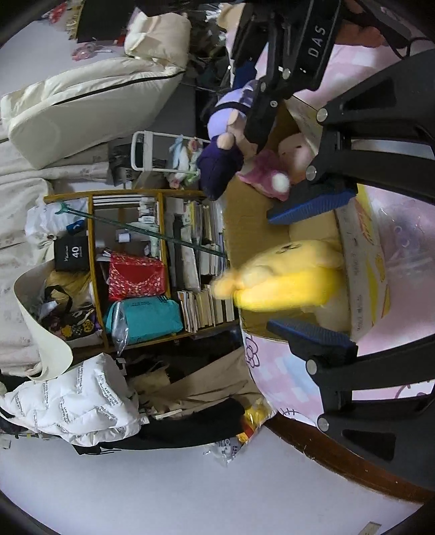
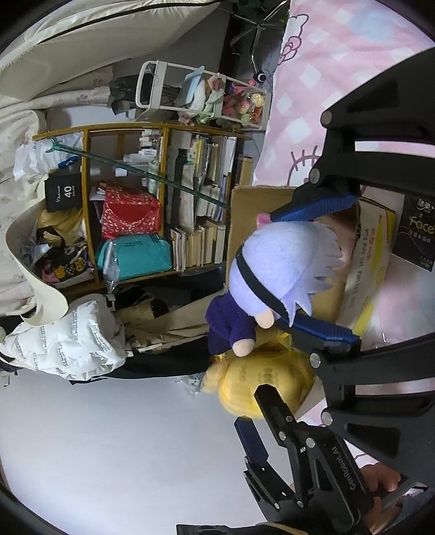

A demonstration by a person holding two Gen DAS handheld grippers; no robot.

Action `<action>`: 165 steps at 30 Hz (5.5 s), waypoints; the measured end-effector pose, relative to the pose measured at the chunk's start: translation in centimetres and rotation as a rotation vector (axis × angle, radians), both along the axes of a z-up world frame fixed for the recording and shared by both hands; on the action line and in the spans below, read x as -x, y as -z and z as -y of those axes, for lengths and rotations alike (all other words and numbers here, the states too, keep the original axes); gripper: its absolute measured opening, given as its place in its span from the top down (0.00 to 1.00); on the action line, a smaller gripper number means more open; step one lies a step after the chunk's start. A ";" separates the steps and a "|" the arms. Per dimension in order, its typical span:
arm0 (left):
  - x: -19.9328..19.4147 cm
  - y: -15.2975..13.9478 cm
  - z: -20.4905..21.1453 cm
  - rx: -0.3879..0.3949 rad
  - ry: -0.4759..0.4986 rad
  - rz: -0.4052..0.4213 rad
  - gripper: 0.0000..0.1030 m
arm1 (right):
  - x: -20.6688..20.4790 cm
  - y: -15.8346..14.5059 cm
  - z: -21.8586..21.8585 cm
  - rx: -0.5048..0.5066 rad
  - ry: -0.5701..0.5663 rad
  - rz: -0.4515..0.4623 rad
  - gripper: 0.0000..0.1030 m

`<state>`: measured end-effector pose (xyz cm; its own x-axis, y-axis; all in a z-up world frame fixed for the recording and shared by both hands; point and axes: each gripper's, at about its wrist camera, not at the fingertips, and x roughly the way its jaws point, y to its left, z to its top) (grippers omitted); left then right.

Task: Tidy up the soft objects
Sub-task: 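Open both tools to drop the dog and lavender plush into the box, then grasp the clear bag with the left tool while the right tool grasps the black tissue box, then lift the clear bag and black tissue box and carry both over the box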

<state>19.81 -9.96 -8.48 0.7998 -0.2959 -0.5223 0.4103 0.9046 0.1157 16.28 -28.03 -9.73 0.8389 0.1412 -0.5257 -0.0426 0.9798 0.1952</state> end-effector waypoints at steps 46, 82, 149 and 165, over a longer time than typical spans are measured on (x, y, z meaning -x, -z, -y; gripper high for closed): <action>5.9 0.2 -3.2 0.002 -0.132 -0.223 0.06 | 5.6 0.2 1.1 0.012 0.065 -0.110 0.00; 2.5 9.9 -0.6 -0.013 -0.062 -0.388 0.06 | 2.2 9.2 3.1 -0.020 0.130 -0.351 0.00; 2.6 12.1 0.1 -0.077 -0.112 -0.394 0.35 | 3.0 10.3 0.6 0.018 0.124 -0.386 0.30; 2.6 10.7 -2.0 -0.023 -0.113 -0.376 0.42 | 3.3 9.4 0.4 0.012 0.104 -0.371 0.30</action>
